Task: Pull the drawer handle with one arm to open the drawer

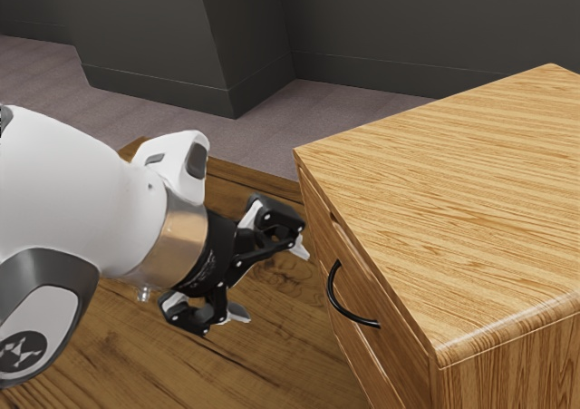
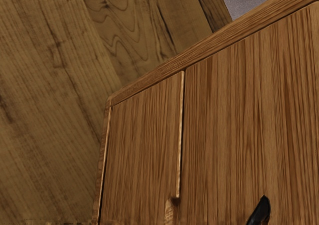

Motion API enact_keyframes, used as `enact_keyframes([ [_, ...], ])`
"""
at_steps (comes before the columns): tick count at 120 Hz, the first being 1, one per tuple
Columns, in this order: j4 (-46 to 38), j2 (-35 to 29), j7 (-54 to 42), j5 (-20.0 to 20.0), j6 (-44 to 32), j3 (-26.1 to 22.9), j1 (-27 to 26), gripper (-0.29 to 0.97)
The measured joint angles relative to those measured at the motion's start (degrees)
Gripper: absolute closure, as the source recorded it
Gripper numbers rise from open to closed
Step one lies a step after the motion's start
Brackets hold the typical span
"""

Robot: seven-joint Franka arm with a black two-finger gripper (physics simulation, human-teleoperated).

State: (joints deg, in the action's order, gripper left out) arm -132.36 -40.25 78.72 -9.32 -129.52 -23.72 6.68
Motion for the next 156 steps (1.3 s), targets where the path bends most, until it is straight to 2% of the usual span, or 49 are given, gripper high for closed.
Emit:
enact_keyframes([
  [66, -5.1, -0.7, 7.2, -3.6, -7.8, -5.3, 0.0, 0.00],
  [118, -8.5, -0.9, 9.6, -5.0, -10.9, -5.6, -0.1, 0.00],
  [134, -14.2, -6.7, 9.9, -8.2, -13.3, -5.3, -0.3, 0.00],
  [142, -20.3, -16.0, 9.6, -11.7, -14.1, -5.1, -0.4, 0.01],
  [149, -26.4, -28.4, 9.3, -15.5, -13.3, -4.7, -0.7, 0.01],
  [156, -30.8, -39.9, 9.1, -18.4, -11.1, -1.3, -1.4, 0.01],
])
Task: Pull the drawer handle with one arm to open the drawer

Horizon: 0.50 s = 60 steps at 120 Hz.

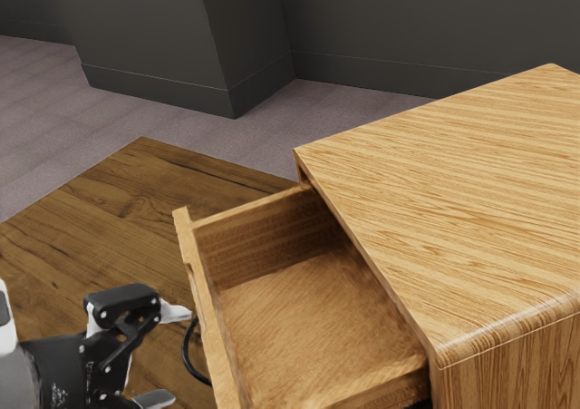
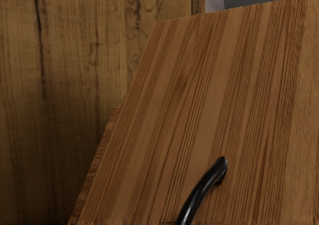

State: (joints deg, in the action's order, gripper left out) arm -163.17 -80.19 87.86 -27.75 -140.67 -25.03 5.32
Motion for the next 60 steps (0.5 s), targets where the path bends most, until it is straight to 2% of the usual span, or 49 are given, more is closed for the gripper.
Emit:
enact_keyframes([
  [5, -0.9, -4.5, -0.2, -1.4, 1.7, 2.7, -0.2, 0.01],
  [12, -0.4, -6.9, -0.5, -2.9, 3.4, 5.4, 0.1, 0.01],
  [34, -0.1, -7.6, -1.3, -4.0, 6.0, 8.5, 0.3, 0.01],
  [60, -0.1, -8.6, -2.0, -2.0, 7.4, 12.4, 0.2, 0.01],
])
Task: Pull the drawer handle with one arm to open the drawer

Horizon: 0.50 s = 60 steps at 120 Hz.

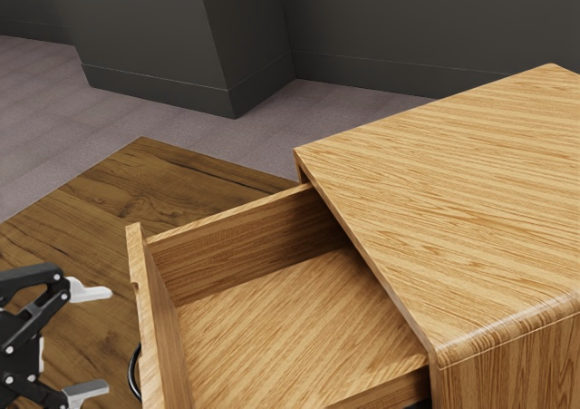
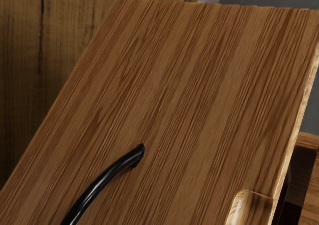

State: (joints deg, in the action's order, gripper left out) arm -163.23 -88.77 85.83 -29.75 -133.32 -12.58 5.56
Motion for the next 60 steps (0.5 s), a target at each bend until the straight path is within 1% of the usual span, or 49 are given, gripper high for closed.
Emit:
enact_keyframes([
  [6, 0.0, 0.2, -0.3, 0.6, 0.1, 0.7, -0.1, 0.01],
  [12, 2.3, 2.2, -0.6, 2.3, 0.4, 2.2, -0.3, 0.01],
  [16, 6.1, 4.9, -0.8, 4.0, 1.2, 3.3, -0.3, 0.01],
  [22, 14.9, 10.3, -1.2, 7.4, 3.7, 5.8, -0.4, 0.01],
  [30, 28.6, 19.9, -2.3, 12.0, 9.4, 8.0, -1.9, 0.01],
  [42, 51.3, 38.6, -7.5, 16.4, 21.9, 9.7, -4.6, 0.01],
  [51, 60.1, 50.9, -12.6, 19.2, 30.9, 9.9, -5.2, 0.01],
  [56, 66.0, 58.6, -16.0, 20.8, 35.4, 9.3, -5.3, 0.01],
  [60, 70.4, 63.2, -18.7, 22.2, 38.8, 8.4, -5.3, 0.00],
])
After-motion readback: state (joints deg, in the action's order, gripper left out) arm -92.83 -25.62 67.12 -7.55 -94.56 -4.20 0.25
